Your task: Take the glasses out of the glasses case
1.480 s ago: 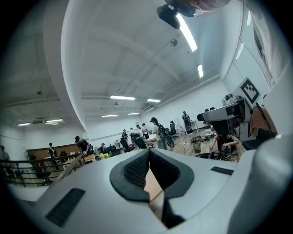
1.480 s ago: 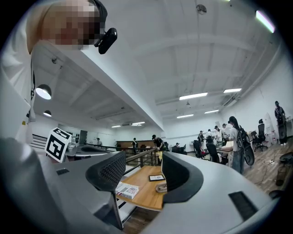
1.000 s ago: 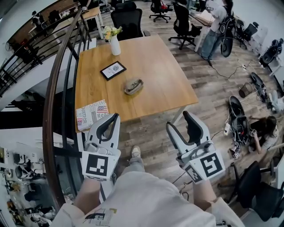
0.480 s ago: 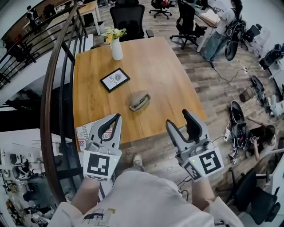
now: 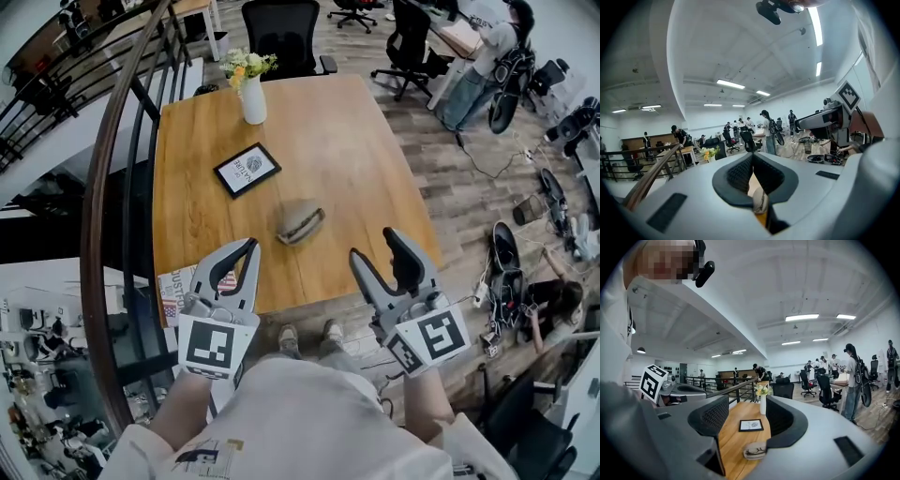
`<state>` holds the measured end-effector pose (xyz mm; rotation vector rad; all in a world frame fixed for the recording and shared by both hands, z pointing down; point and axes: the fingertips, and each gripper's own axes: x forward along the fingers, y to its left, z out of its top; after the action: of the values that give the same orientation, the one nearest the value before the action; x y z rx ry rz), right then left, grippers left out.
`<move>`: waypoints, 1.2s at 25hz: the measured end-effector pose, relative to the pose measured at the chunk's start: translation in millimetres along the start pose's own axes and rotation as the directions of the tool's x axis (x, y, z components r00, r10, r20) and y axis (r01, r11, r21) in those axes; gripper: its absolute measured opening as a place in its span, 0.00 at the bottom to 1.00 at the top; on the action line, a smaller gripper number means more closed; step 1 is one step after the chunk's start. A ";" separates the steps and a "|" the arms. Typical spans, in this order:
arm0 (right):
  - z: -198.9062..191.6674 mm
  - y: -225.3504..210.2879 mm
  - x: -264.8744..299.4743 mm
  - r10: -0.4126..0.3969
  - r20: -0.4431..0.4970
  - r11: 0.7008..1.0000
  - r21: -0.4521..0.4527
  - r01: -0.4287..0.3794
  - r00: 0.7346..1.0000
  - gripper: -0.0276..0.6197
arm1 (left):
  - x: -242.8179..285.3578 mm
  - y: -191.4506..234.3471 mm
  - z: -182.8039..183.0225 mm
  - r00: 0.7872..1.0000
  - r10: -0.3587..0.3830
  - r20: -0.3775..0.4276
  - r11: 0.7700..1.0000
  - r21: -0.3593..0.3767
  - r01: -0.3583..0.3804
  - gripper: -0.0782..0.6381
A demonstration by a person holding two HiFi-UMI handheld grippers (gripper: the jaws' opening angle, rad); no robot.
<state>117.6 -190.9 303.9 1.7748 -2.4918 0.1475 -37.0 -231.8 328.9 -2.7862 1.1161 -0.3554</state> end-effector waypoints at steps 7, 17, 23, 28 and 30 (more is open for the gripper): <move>-28.1 -30.7 9.4 0.076 -0.062 0.997 -0.010 -0.077 0.995 0.45 | 19.3 -16.9 -8.9 0.996 0.071 -0.050 0.997 -0.031 -0.073 0.13; -88.3 -70.3 64.9 0.210 -0.199 0.970 -0.079 -0.230 0.957 0.43 | 69.2 -27.6 -45.5 0.983 0.135 -0.125 0.990 -0.020 -0.139 0.13; -131.7 -77.4 104.9 0.276 -0.263 0.942 -0.120 -0.315 0.925 0.39 | 89.4 -25.8 -77.7 0.965 0.185 -0.184 0.982 -0.010 -0.190 0.13; -181.3 -65.5 136.8 0.340 -0.375 0.905 -0.120 -0.409 0.862 0.39 | 99.3 -10.7 -116.5 0.949 0.209 -0.235 0.972 -0.056 -0.228 0.13; -207.7 -59.5 148.0 0.354 -0.425 0.885 -0.136 -0.445 0.833 0.39 | 101.8 -7.0 -135.8 0.941 0.216 -0.259 0.966 -0.083 -0.244 0.13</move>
<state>127.2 -323.3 529.7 0.9924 -2.4226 0.2033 3.7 -300.3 478.9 -2.7180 1.5476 -0.6468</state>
